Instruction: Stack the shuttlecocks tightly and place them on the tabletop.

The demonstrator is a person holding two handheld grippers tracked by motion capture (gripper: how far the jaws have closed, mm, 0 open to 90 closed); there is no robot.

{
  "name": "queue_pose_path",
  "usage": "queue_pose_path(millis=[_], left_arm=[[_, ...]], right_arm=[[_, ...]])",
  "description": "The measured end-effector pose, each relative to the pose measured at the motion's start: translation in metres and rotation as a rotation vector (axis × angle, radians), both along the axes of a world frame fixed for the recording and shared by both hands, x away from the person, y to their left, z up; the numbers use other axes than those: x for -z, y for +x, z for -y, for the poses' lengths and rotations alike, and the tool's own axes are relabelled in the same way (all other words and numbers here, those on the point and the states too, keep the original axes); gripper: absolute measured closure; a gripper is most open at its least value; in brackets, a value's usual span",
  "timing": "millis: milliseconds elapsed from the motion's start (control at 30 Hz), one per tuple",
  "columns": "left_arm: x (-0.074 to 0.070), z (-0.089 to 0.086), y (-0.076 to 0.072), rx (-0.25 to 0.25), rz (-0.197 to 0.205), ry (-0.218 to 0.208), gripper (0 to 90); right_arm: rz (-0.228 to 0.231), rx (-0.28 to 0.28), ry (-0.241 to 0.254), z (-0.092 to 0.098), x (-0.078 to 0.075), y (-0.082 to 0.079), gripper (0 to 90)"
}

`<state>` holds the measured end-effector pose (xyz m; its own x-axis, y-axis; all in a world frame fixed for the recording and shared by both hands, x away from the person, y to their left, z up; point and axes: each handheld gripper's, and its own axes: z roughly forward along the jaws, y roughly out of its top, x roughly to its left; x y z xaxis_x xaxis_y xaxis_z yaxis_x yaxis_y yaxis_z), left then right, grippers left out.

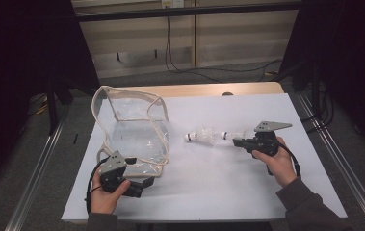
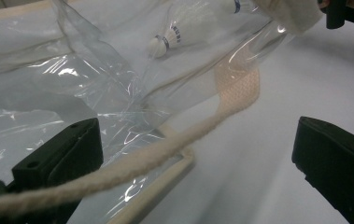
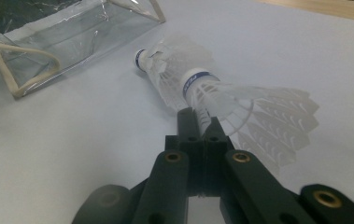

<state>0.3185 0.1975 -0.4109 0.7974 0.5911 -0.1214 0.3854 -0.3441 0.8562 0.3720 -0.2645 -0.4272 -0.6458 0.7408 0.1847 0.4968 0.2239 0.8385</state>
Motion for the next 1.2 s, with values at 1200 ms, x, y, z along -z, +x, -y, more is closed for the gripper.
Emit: queue_pose_path(millis=[1200], left_arm=[[0.000,0.001,0.001,-0.003,0.001,-0.001,1.6]], right_arm=[[-0.006,-0.012,-0.001,-0.007,0.003,0.012,89.9]])
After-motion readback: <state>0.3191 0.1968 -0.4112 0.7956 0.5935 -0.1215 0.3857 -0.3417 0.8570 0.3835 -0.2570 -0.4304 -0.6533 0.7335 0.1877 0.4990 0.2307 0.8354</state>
